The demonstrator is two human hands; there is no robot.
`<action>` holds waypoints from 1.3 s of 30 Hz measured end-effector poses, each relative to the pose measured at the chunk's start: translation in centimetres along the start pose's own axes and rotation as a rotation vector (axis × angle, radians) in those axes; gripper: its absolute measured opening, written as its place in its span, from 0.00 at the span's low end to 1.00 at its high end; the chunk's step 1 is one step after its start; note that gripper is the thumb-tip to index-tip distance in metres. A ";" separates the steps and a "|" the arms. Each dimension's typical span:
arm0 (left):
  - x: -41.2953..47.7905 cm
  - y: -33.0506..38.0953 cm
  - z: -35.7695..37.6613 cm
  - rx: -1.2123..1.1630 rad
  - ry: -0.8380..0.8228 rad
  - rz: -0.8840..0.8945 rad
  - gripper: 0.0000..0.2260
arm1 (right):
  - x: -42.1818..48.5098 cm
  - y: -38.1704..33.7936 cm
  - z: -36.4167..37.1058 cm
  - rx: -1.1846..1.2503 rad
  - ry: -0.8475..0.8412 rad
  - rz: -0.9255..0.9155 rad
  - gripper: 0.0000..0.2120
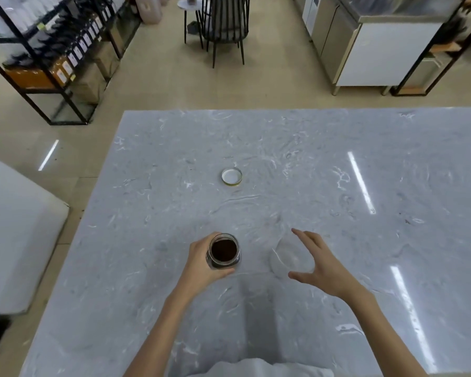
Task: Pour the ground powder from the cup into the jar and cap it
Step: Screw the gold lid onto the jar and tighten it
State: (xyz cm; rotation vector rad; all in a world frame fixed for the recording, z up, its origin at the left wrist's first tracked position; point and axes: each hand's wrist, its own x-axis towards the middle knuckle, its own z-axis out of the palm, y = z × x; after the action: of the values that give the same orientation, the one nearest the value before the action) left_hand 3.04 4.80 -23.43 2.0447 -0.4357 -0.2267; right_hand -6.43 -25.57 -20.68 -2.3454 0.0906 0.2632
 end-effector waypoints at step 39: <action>15.9 -2.2 -6.2 0.059 -0.072 -0.298 0.20 | 19.3 -8.2 -2.2 0.562 0.159 0.346 0.22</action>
State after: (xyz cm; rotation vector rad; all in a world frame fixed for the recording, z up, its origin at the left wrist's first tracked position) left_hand 20.22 4.44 -21.94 2.1601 -0.1807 -0.4732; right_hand 13.98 -21.06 -17.70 -1.7761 0.5759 0.1863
